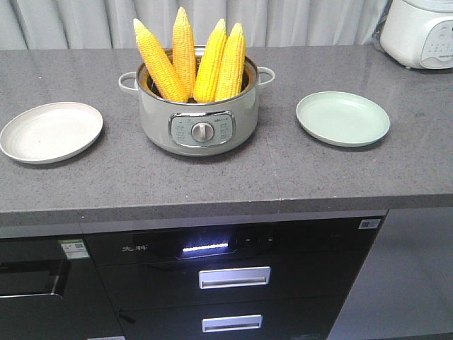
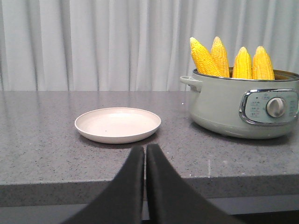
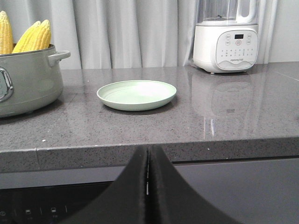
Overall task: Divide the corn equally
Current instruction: 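Approach the counter edge and stop in front of the pot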
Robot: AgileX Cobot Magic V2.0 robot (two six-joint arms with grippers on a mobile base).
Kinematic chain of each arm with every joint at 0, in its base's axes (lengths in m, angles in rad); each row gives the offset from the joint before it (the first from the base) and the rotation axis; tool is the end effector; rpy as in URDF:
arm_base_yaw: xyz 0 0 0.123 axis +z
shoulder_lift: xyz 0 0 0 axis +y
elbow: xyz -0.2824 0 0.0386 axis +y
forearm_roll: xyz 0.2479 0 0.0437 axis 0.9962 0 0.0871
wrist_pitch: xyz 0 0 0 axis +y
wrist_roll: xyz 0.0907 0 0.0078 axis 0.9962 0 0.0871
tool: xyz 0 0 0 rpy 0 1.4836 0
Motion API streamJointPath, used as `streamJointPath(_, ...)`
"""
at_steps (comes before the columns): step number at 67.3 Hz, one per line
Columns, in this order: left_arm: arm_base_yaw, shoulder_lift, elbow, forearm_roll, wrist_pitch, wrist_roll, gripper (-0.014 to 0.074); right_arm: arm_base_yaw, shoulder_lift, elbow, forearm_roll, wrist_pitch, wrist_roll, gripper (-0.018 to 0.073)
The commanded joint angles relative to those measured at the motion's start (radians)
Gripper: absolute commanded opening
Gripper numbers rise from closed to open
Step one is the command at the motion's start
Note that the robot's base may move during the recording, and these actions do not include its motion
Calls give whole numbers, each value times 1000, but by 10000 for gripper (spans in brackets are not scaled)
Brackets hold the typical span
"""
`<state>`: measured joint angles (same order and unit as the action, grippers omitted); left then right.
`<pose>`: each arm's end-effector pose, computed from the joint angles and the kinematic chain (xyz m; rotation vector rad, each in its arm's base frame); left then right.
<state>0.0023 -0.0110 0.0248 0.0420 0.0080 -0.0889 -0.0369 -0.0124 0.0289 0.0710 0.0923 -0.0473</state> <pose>0.0565 0.0002 0.2046 -0.0373 1.5050 -0.0356 0.0567 -0.0015 0.1956 0.0429 1.5916 -0.0053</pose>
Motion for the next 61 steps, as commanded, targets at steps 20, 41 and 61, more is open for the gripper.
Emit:
streamJointPath(20, -1, -17, -17, -7, -70, -1, -6, -5, -6, 7, -7, -74, 3, -6)
streamJointPath(41, -1, -17, -17, -7, -70, -1, -6, -5, -6, 7, -7, -74, 3, -6)
streamJointPath(61, -1, -17, -17, -7, -70, -1, -6, -5, -6, 7, -7, -74, 3, -6)
